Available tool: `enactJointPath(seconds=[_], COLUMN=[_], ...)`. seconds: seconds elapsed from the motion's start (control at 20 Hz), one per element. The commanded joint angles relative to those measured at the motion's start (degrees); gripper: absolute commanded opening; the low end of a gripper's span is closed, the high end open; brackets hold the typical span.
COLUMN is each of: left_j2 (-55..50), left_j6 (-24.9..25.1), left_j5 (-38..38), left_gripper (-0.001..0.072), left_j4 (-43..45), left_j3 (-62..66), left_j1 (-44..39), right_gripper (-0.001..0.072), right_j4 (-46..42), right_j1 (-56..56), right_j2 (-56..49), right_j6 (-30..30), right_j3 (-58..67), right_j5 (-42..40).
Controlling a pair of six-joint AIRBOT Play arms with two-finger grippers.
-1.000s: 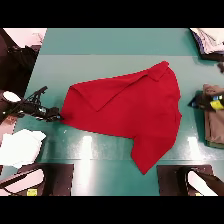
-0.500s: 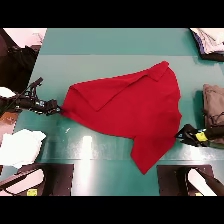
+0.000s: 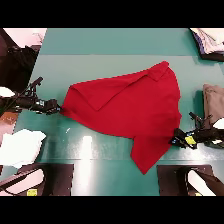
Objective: Fold the shirts.
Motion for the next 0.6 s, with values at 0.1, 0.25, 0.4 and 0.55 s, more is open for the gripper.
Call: enactJointPath(seconds=[0.1, 0.25, 0.4, 0.55], left_j2=[3.98, 8.92, 13.51, 16.68], left_j6=[-1.77, -1.99, -2.14, -2.1], left_j5=[-0.59, 0.55, 3.61, 6.67], left_gripper=[0.0022, 0.0022, 0.0022, 0.0022], left_j4=[-1.77, -7.43, -12.07, -12.35], left_j3=[6.93, 19.1, 34.42, 50.23], left_j1=[0.02, 0.02, 0.02, 0.02], right_gripper=[0.0017, 0.0017, 0.0017, 0.0017], right_j4=[0.81, 0.68, 0.11, 0.02], right_j1=[3.02, 3.04, 3.06, 3.04], right_j2=[5.84, 8.98, 9.31, 9.33], right_j6=[0.17, 1.18, 1.05, -2.75], right_j3=[12.26, 29.11, 47.91, 63.17], right_j5=[-4.57, -11.85, -19.85, -25.4])
